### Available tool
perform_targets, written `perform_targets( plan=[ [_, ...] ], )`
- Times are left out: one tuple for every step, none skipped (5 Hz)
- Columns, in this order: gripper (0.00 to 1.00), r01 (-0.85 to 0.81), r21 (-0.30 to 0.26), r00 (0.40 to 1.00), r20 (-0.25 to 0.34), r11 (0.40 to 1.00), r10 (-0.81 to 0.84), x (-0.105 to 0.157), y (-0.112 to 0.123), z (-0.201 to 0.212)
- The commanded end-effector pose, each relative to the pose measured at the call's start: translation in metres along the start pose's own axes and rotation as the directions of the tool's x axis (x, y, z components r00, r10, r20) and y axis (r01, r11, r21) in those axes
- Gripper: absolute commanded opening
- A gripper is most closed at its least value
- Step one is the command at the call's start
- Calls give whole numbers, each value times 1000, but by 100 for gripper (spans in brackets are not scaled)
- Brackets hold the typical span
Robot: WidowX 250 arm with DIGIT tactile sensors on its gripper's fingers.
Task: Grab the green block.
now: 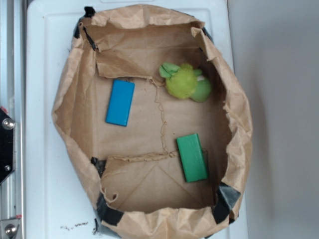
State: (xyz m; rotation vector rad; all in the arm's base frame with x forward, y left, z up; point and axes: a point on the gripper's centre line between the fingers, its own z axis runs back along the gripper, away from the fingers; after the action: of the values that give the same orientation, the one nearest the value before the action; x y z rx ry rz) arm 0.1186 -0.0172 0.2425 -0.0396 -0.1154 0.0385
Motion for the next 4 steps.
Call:
perform_targets(
  plan=[
    [100, 0, 0, 1000, 0, 1000, 0, 0, 0, 0],
    [100, -38, 28, 998, 49, 999, 37, 49, -4, -14],
    [100, -78, 56, 992, 107, 995, 71, 89, -5, -18],
    [100, -78, 88, 987, 144, 993, 65, 116, 0, -30]
  ],
)
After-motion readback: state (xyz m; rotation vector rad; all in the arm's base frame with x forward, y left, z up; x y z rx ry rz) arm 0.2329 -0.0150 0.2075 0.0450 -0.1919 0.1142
